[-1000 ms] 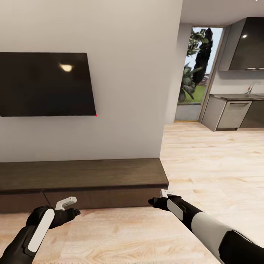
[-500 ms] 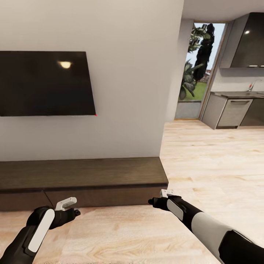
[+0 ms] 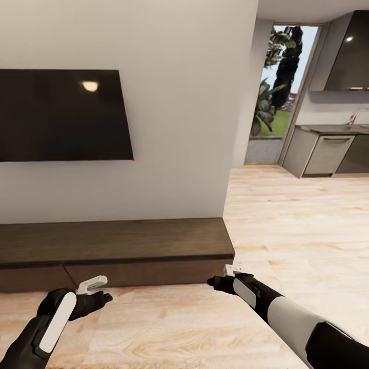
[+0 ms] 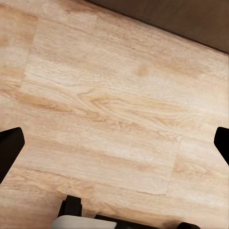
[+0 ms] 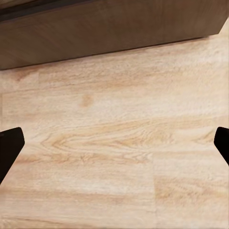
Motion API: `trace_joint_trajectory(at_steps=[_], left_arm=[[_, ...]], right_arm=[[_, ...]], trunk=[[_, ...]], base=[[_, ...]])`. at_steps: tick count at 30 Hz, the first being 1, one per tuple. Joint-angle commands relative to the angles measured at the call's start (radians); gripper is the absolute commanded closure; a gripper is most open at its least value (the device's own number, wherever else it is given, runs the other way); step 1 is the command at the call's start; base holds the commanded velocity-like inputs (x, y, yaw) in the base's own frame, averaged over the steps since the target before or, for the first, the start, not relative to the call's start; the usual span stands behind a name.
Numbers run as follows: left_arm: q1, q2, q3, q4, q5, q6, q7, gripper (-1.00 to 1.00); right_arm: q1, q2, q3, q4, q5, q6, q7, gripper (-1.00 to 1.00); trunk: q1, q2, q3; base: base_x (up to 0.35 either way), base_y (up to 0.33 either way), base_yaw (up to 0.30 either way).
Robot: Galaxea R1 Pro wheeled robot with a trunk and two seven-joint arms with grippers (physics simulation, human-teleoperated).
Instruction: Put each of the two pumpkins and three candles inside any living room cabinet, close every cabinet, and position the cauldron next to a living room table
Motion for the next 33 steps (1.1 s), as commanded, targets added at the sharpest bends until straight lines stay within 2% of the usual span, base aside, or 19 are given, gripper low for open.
trace_joint_trajectory(at_steps=[1, 8, 14, 33], left_arm=[[-0.001, 0.0, 0.0, -0.001, 0.011, 0.003, 0.009, -1.0], [-0.001, 0.0, 0.0, -0.001, 0.011, 0.003, 0.009, -1.0], [-0.001, 0.0, 0.0, -0.001, 0.011, 0.003, 0.009, -1.0], [-0.001, 0.0, 0.0, -0.001, 0.011, 0.003, 0.009, -1.0]], right_arm=[[-0.001, -0.001, 0.005, -0.003, -0.004, 0.003, -0.003, -1.0], [-0.001, -0.002, 0.005, -0.013, -0.002, 0.0, 0.001, -1.0], [-0.001, -0.002, 0.001, -0.013, -0.003, 0.002, 0.037, -1.0], [-0.001, -0.001, 0.007, -0.012, -0.002, -0.003, 0.04, -1.0]], trunk=[[-0.004, 0.007, 0.0], [-0.031, 0.056, 0.012], [-0.054, 0.098, 0.029], [-0.127, 0.231, 0.114]], base=[[0.0, 0.0, 0.0], [0.0, 0.0, 0.0], [0.0, 0.0, 0.0], [0.0, 0.0, 0.0]])
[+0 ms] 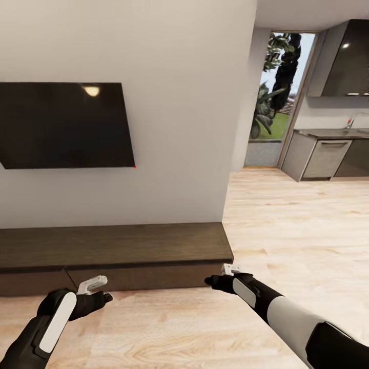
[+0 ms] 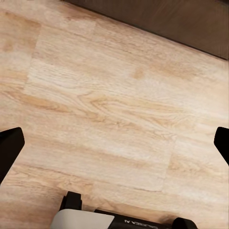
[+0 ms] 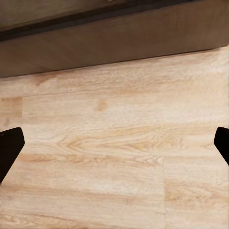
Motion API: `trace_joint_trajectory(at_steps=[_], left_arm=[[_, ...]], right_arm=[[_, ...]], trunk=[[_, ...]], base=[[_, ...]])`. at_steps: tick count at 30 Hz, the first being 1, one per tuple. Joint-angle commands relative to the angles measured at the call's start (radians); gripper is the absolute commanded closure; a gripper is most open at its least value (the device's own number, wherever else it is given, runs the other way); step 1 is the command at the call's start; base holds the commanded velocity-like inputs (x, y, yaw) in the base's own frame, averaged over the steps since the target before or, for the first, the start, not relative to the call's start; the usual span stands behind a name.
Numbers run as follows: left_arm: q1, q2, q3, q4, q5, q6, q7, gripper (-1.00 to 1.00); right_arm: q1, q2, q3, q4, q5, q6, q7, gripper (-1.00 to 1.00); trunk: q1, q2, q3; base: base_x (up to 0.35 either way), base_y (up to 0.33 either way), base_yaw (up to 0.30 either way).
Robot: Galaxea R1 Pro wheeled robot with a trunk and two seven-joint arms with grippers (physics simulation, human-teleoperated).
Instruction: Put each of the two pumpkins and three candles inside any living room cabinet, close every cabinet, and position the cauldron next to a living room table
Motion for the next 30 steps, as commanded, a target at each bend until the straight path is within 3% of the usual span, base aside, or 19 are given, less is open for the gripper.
trace_joint_trajectory(at_steps=[1, 21, 26, 30], left_arm=[[-0.001, 0.0, 0.0, -0.001, 0.011, 0.003, 0.009, -1.0], [-0.001, -0.01, -0.002, 0.006, 0.01, 0.003, 0.01, -1.0], [-0.03, -0.012, -0.009, 0.089, 0.009, 0.003, 0.013, -1.0], [-0.089, -0.041, -0.064, 0.226, 0.002, 0.0, 0.016, -1.0]], right_arm=[[-0.001, 0.0, 0.004, -0.001, -0.001, 0.003, 0.001, -1.0], [-0.001, -0.001, 0.003, 0.0, -0.001, -0.002, 0.001, -1.0], [-0.001, -0.003, 0.002, 0.007, -0.002, -0.013, 0.0, -1.0], [-0.001, -0.004, -0.002, 0.01, -0.003, -0.025, -0.007, -1.0]], trunk=[[-0.004, 0.006, 0.004], [-0.08, 0.146, 0.078], [-0.1, 0.181, 0.094], [-0.115, 0.209, 0.106]], base=[[0.0, 0.0, 0.0], [0.0, 0.0, 0.0], [0.0, 0.0, 0.0], [0.0, 0.0, 0.0]])
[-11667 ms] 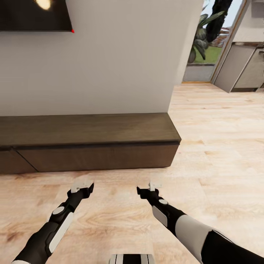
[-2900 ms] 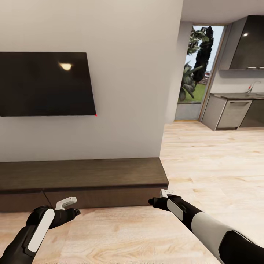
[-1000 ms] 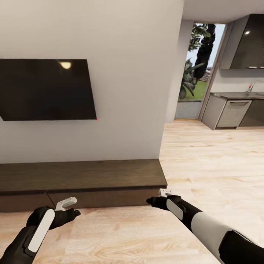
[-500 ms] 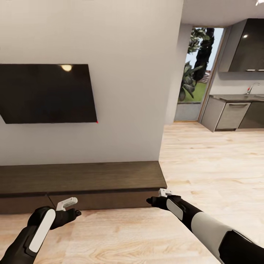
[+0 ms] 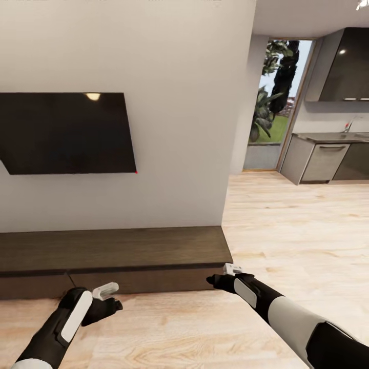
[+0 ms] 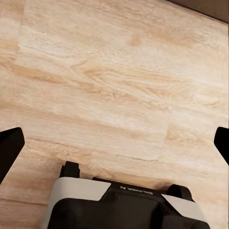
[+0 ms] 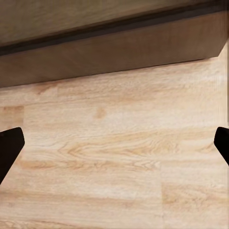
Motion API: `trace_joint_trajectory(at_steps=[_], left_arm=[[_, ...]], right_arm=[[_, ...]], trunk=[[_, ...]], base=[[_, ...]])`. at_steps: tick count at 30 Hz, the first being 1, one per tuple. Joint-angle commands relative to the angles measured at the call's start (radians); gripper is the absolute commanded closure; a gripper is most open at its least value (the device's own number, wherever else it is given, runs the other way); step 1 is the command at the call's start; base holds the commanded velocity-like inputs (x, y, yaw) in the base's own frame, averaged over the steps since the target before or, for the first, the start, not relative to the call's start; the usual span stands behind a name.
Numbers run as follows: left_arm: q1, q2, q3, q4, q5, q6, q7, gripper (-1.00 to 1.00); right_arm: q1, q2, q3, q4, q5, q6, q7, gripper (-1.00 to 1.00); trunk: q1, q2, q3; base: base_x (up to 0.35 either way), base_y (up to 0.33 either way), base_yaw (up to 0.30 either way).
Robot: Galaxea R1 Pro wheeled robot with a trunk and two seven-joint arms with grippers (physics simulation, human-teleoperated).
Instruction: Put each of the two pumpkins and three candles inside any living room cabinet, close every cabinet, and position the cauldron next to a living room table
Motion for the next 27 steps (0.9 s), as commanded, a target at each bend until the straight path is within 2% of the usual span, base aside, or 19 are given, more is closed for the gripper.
trace_joint_trajectory(at_steps=[1, 3, 5, 8, 13, 17, 22, 24, 27], left_arm=[[-0.014, -0.007, -0.019, 0.047, 0.006, 0.0, 0.009, -1.0], [-0.028, -0.017, -0.047, 0.131, -0.003, -0.011, 0.009, -1.0], [-0.033, -0.024, -0.058, 0.176, -0.008, -0.027, 0.008, -1.0], [-0.037, -0.03, -0.07, 0.256, -0.015, -0.077, 0.008, -1.0], [-0.038, -0.031, -0.075, 0.338, -0.027, -0.112, 0.005, -1.0], [-0.038, -0.032, -0.085, 0.42, -0.034, -0.183, 0.004, -1.0], [-0.038, -0.034, -0.131, 0.548, -0.041, -0.294, 0.001, -1.0], [-0.037, -0.034, -0.156, 0.586, -0.04, -0.336, -0.002, -1.0], [-0.037, -0.036, -0.174, 0.633, -0.04, -0.381, -0.005, -1.0]], right_arm=[[-0.001, -0.001, 0.003, -0.001, -0.002, 0.001, 0.0, -1.0], [-0.001, -0.002, 0.003, 0.0, -0.003, -0.001, -0.001, -1.0], [-0.001, -0.003, 0.003, 0.001, -0.003, -0.001, -0.002, -1.0], [-0.001, -0.004, 0.004, 0.002, -0.003, 0.002, -0.004, -1.0], [0.0, -0.003, 0.009, 0.044, -0.001, -0.001, -0.009, -1.0], [0.0, -0.003, 0.011, 0.09, 0.0, -0.022, -0.01, -1.0], [0.007, -0.003, 0.015, 0.18, 0.005, -0.079, -0.005, -1.0], [0.031, -0.003, 0.016, 0.197, 0.006, -0.09, 0.0, -1.0], [0.066, -0.003, 0.016, 0.203, 0.016, -0.095, 0.0, -1.0]], trunk=[[-0.004, 0.006, 0.002], [-0.011, 0.02, 0.008], [-0.019, 0.034, 0.014], [-0.031, 0.055, 0.024], [-0.05, 0.09, 0.039], [-0.065, 0.118, 0.052], [-0.084, 0.153, 0.068], [-0.092, 0.167, 0.074], [-0.103, 0.188, 0.083]], base=[[0.0, 0.0, 0.0], [0.0, 0.0, 0.0], [0.0, 0.0, 0.0], [0.0, 0.0, 0.0], [0.0, 0.0, 0.0], [0.0, 0.0, 0.0], [0.0, 0.0, 0.0], [0.0, 0.0, 0.0], [0.0, 0.0, 0.0]])
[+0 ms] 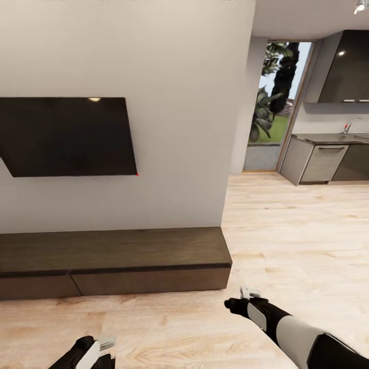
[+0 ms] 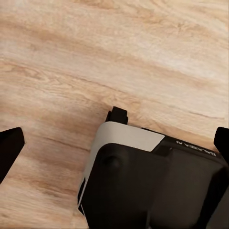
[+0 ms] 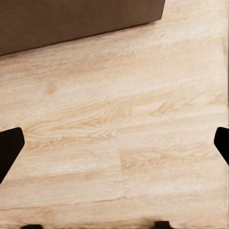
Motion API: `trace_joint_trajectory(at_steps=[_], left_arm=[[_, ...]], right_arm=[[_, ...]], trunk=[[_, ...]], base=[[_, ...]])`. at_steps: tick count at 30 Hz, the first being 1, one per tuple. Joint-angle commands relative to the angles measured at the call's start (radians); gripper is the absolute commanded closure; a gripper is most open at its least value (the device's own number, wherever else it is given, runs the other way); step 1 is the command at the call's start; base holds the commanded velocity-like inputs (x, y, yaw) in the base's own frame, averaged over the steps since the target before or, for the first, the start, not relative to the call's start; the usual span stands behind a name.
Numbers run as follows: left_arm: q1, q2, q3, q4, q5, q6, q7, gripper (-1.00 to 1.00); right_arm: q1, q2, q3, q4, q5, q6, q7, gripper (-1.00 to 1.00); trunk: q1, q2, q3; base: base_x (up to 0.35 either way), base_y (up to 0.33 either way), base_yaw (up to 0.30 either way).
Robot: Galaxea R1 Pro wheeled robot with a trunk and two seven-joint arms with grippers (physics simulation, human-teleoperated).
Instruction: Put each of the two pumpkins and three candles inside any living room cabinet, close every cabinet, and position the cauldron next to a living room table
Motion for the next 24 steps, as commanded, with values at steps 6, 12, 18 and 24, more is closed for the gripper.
trace_joint_trajectory(at_steps=[6, 12, 18, 24], left_arm=[[0.002, -0.025, -0.034, 0.057, 0.009, -0.041, 0.007, -1.0], [0.004, -0.054, -0.064, 0.172, 0.011, -0.139, 0.006, -1.0], [0.011, -0.067, -0.068, 0.254, 0.011, -0.206, 0.006, -1.0], [0.027, -0.069, -0.069, 0.299, 0.012, -0.254, 0.005, -1.0]], right_arm=[[0.055, -0.001, 0.003, 0.003, 0.006, -0.014, -0.006, -1.0], [0.12, -0.001, 0.003, 0.02, 0.008, -0.076, -0.009, -1.0], [0.191, -0.001, 0.003, 0.033, 0.008, -0.086, -0.009, -1.0], [0.251, 0.0, 0.003, 0.065, 0.007, -0.113, -0.01, -1.0]], trunk=[[-0.023, 0.041, 0.017], [-0.046, 0.083, 0.036], [-0.069, 0.125, 0.055], [-0.078, 0.142, 0.063]], base=[[0.0, 0.0, 0.0], [0.0, 0.0, 0.0], [0.0, 0.0, 0.0], [0.0, 0.0, 0.0]])
